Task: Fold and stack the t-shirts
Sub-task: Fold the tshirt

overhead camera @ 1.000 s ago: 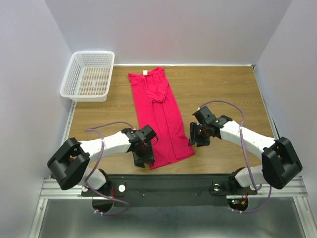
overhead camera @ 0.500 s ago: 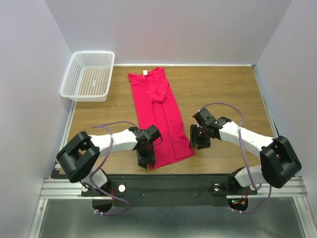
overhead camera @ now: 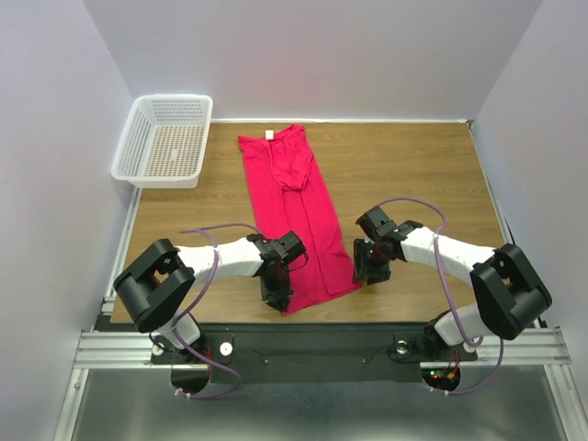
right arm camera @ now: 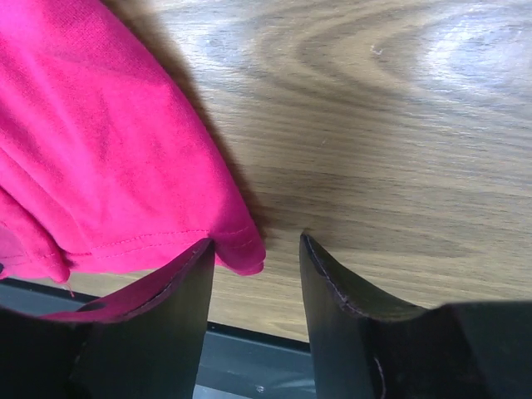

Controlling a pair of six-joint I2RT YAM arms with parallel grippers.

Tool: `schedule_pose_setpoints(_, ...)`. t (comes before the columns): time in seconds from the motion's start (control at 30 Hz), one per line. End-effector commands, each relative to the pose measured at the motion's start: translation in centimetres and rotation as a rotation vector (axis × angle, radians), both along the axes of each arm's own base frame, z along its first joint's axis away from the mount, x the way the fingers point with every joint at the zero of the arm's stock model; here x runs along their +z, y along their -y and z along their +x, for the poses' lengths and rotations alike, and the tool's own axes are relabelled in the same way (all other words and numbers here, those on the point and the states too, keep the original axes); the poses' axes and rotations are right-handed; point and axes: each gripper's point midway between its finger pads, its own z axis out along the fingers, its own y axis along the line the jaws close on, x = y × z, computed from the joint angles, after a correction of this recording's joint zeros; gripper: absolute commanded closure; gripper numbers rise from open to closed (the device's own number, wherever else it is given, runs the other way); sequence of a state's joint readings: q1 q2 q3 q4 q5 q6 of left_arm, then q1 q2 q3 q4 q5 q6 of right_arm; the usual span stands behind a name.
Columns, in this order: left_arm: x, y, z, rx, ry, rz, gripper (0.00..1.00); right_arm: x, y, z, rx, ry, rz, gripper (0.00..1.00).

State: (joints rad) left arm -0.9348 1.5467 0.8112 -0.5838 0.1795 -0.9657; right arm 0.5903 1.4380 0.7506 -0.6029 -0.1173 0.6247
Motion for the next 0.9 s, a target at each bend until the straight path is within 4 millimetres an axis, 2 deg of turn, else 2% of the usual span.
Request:
schedule_pose_setpoints(0.0,-1.3,-1.4,-0.1,-0.013,0.018,0.065,0.84,-1.6,0.0,-1.0,0.003,-0.032,0.004,0.49)
schedule_pose_setpoints(0.37,-1.4,-1.3,0.0,-0.024,0.021,0.063,0.85,-2.0,-1.0,-1.1,0.022,-0.036,0.023,0.59)
schedule_pose_setpoints(0.57,-1.2,-1.3,0.0,-0.02,0.027,0.057,0.88,-2.3,-0.6,-1.2,0.009,-0.031,-0.007,0.69)
schedule_pose_setpoints(0.6,-1.1,-1.3,0.0,-0.019,0.029,0.051,0.89,-2.4,-0.4,-1.2,0.008,-0.03,-0.011,0.71)
schedule_pose_setpoints(0.67,-1.0,-1.2,0.1,-0.026,0.031,0.051,0.99,-2.3,-0.1,-1.4,0.002,-0.028,-0.022,0.82)
schedule_pose_setpoints(0.7,-0.9,-1.4,0.1,-0.031,0.03,0.058,1.0,-2.1,0.1,-1.4,0.0,-0.02,-0.026,0.88)
schedule_pose_setpoints(0.77,-0.3,-1.4,0.4,-0.06,0.043,0.061,1.0,-2.0,0.5,-1.9,-0.001,-0.029,-0.036,0.92)
schedule_pose_setpoints(0.87,0.3,-1.5,-0.1,-0.074,0.036,0.046,1.0,-1.5,1.1,-2.8,0.005,-0.041,-0.042,0.95)
